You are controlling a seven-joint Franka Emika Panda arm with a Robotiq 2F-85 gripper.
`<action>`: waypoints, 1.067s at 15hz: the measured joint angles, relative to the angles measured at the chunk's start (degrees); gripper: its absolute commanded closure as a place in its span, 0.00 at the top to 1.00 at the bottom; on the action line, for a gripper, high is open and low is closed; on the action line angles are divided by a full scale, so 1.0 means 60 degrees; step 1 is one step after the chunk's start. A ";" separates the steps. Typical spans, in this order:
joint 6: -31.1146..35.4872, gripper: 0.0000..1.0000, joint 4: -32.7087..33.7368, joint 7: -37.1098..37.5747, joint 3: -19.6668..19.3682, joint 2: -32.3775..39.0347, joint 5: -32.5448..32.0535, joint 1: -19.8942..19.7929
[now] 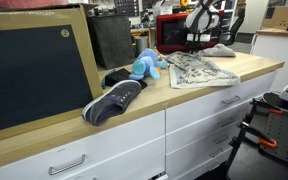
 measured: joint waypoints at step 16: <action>-0.3054 1.00 0.0213 -0.2263 -0.0031 -0.1182 -0.0323 -0.0188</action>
